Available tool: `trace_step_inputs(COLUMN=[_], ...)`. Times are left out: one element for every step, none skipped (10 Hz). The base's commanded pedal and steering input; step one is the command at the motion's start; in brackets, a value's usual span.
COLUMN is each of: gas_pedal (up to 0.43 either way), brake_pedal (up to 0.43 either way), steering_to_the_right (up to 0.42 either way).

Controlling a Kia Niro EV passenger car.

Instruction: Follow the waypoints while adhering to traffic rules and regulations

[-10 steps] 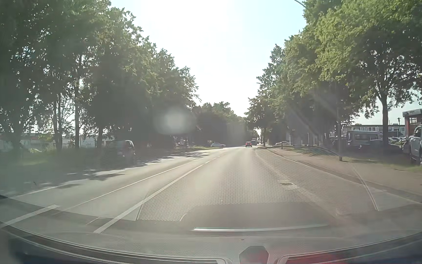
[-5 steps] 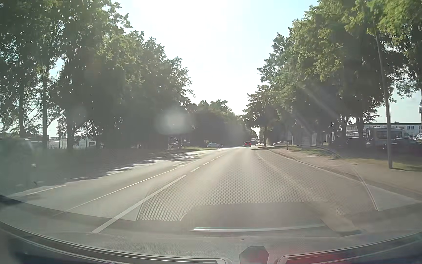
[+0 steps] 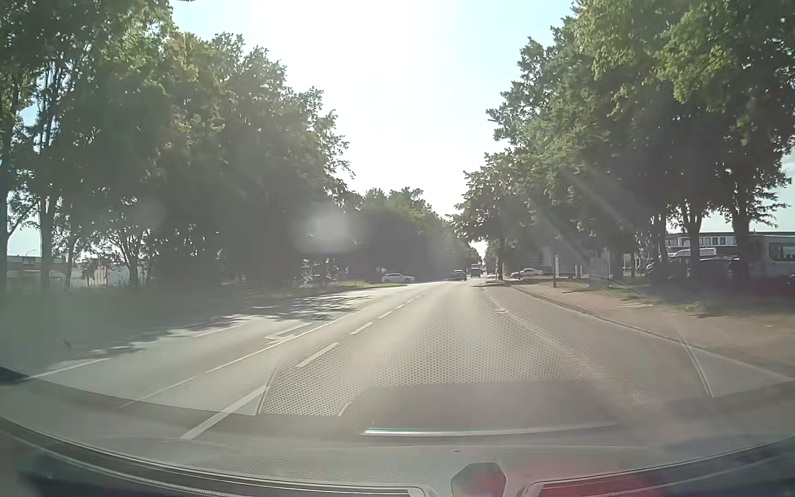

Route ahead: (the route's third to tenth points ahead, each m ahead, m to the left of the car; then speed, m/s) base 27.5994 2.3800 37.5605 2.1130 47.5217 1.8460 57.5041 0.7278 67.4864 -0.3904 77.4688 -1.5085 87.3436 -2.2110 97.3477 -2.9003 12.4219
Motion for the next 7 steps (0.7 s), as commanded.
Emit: trace_step_inputs(gas_pedal=[0.177, 0.177, 0.177, 0.177, 0.177, 0.169, 0.157], brake_pedal=[0.006, 0.006, 0.006, 0.006, 0.006, 0.006, 0.006], steering_to_the_right=[0.004, 0.004, 0.004, 0.004, 0.011, 0.018, 0.018])
